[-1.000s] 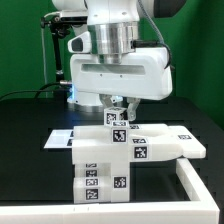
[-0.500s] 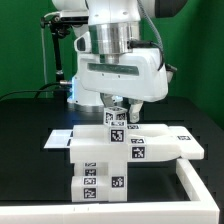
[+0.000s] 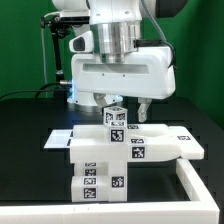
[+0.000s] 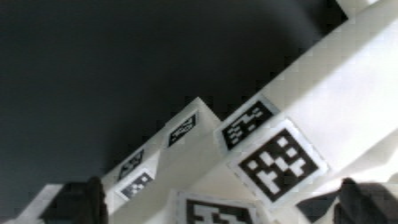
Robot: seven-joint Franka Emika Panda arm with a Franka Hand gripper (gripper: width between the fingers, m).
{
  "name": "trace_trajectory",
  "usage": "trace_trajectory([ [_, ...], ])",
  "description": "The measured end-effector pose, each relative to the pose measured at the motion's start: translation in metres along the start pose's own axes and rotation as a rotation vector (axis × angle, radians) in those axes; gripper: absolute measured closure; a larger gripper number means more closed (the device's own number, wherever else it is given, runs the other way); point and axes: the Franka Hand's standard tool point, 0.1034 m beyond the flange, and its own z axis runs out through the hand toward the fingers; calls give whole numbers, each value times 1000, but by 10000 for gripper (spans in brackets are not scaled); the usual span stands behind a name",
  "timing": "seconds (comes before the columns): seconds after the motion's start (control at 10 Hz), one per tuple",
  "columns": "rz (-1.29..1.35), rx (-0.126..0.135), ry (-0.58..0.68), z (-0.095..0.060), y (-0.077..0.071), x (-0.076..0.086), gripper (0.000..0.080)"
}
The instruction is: Assemble chair
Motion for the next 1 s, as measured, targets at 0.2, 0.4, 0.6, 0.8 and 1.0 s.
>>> trace_trajectory([
  [0.2,-263,-33,12,0,2,1,150],
  [0.4,-486,-41,11,-1,6,5,150],
  [0.6,-641,-43,9,-1,10,8,150],
  [0.8,-873,-59,9,-2,12,11,150],
  [1.0,-1012,-71,5,-2,11,11,150],
])
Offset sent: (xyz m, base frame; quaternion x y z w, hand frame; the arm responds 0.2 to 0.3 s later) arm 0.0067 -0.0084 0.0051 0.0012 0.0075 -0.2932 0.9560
